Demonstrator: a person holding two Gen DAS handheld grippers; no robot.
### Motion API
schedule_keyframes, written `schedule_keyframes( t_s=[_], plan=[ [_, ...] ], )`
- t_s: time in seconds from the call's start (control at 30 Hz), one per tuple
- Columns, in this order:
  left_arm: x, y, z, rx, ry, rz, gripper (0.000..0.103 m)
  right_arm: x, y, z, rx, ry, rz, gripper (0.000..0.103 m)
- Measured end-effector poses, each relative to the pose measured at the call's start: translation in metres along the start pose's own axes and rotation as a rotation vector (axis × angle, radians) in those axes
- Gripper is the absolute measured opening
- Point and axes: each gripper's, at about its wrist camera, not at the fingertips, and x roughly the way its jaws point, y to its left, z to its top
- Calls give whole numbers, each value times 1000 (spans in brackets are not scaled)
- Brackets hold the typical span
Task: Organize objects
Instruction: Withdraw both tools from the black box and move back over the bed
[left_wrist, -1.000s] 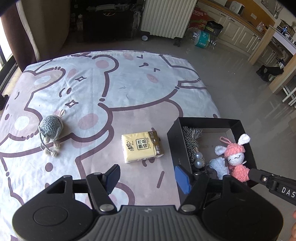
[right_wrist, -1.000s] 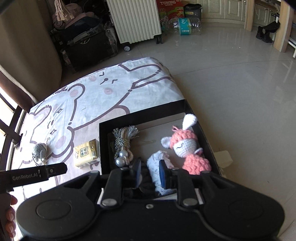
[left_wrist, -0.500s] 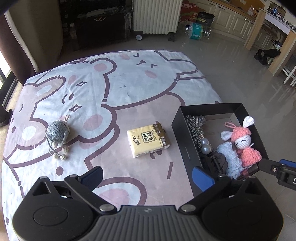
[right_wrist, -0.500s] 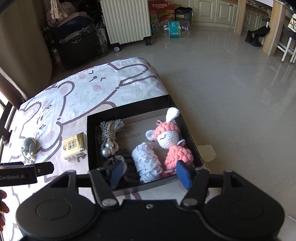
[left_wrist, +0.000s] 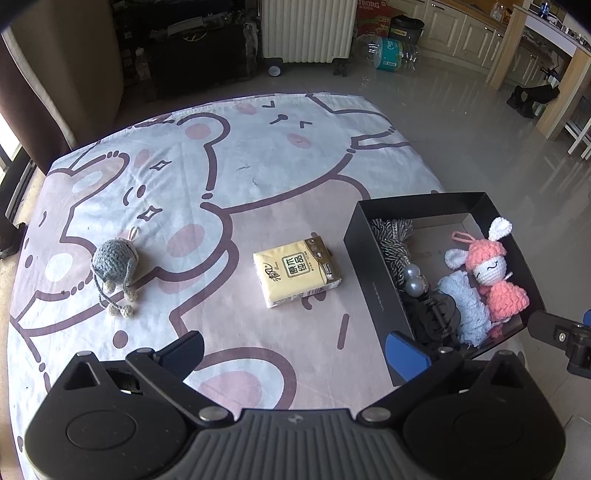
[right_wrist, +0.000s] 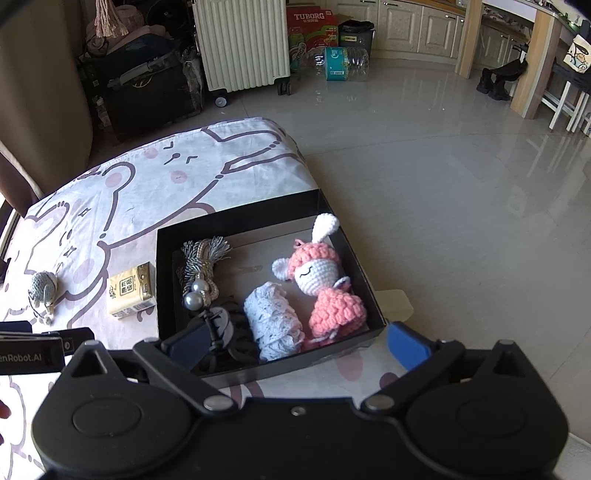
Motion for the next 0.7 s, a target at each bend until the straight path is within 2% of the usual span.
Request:
schedule_keyframes(
  t_s=[0.7],
  plan=[
    [1,-3,1,-1,-2,-11,103,-1,-2,-4,-10,15,-28,103]
  ],
)
